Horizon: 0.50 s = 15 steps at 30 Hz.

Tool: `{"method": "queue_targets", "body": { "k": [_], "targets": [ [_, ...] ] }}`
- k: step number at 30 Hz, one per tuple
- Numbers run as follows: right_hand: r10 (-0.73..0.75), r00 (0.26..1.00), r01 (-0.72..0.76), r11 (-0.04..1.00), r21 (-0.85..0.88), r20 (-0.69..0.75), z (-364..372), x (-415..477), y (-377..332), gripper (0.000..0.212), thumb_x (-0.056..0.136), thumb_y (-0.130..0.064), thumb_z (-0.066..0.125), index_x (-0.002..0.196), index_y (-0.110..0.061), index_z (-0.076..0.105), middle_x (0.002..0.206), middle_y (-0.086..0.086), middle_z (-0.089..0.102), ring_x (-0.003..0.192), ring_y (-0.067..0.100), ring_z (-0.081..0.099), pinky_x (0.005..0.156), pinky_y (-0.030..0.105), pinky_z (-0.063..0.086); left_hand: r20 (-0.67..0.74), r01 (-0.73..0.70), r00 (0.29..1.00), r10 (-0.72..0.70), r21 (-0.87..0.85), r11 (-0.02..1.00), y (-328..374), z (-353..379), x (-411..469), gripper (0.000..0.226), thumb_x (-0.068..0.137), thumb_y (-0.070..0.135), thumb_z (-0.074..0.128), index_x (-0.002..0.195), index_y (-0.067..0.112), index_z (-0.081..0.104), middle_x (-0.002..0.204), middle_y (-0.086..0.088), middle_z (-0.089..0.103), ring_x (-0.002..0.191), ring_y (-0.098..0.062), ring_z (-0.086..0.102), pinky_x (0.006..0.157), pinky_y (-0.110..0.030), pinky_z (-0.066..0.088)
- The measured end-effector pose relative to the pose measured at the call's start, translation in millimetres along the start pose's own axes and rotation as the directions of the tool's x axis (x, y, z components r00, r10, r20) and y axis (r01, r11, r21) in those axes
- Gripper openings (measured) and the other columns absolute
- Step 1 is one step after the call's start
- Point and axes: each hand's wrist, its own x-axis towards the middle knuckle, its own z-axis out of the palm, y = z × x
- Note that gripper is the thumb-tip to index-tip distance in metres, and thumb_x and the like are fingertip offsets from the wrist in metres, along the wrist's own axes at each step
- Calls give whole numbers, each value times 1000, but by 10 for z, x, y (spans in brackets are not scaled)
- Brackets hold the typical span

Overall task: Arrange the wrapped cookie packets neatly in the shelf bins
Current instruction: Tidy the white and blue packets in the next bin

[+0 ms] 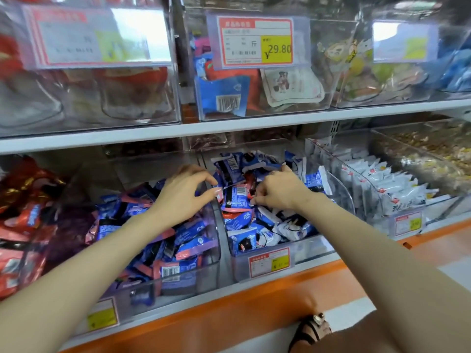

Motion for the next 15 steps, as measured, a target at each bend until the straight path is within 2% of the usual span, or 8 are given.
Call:
{"method": "queue_targets", "body": {
  "k": [1, 3, 6, 8, 12, 15],
  "targets": [
    [9, 1000, -9, 1000, 9, -27, 0, -16, 4, 31, 90, -50, 51, 83, -22, 62, 78, 0, 57, 99, 22, 57, 106, 38, 20, 0, 1, 1000, -1, -10, 1000, 0, -1, -1, 26, 90, 41, 55, 106, 23, 64, 123, 1, 54, 115, -20, 46, 94, -38, 38],
    [27, 996, -23, 999, 45, -86, 20, -29, -36, 30, 88, -53, 54, 93, -24, 59, 86, 0, 64, 100, 23, 58, 101, 35, 23, -3, 2, 1000, -3, -23, 1000, 8, 1, 2, 22, 90, 35, 56, 107, 22, 64, 123, 0, 54, 115, -20, 46, 95, -39, 38],
    [18, 996, -13, 998, 57, -89, 68, 13, -196, 50, 79, -61, 59, 112, -23, 55, 109, 2, 65, 111, 23, 52, 100, 38, 25, -11, 9, 1000, -9, -25, 1000, 13, 10, -3, 22, 90, 33, 56, 108, 21, 64, 124, -1, 54, 116, -21, 45, 96, -37, 36],
    [14, 998, -13, 1000, 14, -69, 116, 72, -306, 54, 79, -58, 61, 115, -20, 52, 113, 5, 64, 114, 25, 50, 100, 41, 27, -13, 15, 1000, -15, -30, 999, 20, 11, -10, 22, 91, 32, 57, 108, 22, 64, 124, -1, 54, 115, -21, 46, 95, -36, 36],
    [49, 986, -50, 999, -5, -157, 172, 124, -366, 31, 86, -23, 57, 115, -15, 51, 104, 9, 66, 108, 27, 54, 95, 37, 27, -22, 10, 1000, -11, -50, 999, 41, -2, -22, 23, 90, 31, 58, 109, 19, 63, 119, -2, 58, 112, -21, 49, 91, -36, 39],
    [129, 974, -89, 974, 210, -186, 53, 70, -282, 18, 84, -17, 60, 102, -17, 63, 100, 1, 68, 102, 22, 58, 96, 33, 28, -52, 19, 998, -24, -89, 996, 61, -20, -26, 28, 88, 29, 62, 114, 21, 61, 116, 1, 61, 109, -18, 53, 86, -32, 42]
  ]
}}
